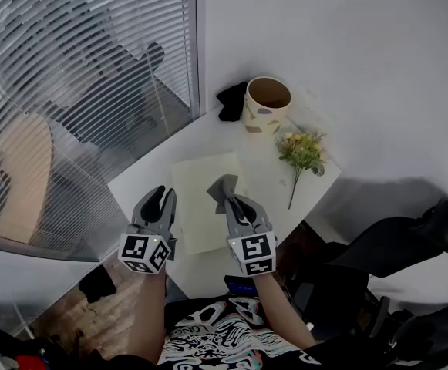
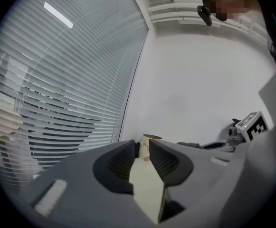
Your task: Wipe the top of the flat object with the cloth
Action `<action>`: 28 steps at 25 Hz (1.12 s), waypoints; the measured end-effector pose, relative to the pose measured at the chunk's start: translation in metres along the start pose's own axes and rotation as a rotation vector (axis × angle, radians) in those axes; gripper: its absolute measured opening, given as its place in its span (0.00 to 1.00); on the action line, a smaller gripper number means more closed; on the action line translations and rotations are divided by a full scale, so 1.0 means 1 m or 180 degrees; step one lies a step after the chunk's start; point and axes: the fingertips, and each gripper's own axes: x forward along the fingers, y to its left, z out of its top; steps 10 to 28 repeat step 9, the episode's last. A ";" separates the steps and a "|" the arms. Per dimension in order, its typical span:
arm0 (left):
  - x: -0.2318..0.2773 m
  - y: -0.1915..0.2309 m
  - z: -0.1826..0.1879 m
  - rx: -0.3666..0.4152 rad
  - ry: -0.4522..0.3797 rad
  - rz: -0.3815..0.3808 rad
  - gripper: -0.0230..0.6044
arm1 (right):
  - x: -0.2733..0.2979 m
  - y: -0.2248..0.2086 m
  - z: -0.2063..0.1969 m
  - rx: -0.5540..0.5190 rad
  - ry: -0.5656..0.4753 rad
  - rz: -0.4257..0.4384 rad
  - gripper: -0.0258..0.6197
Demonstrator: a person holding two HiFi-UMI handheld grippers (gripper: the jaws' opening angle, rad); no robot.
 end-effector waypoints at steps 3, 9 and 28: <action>-0.001 -0.003 -0.001 0.0005 0.0003 -0.0017 0.29 | -0.002 0.001 0.000 0.0039 -0.0012 0.0000 0.07; -0.003 -0.004 -0.007 -0.0038 0.0041 -0.0011 0.29 | -0.003 0.005 0.000 0.0052 -0.0013 0.0043 0.07; -0.003 -0.004 -0.007 -0.0038 0.0041 -0.0011 0.29 | -0.003 0.005 0.000 0.0052 -0.0013 0.0043 0.07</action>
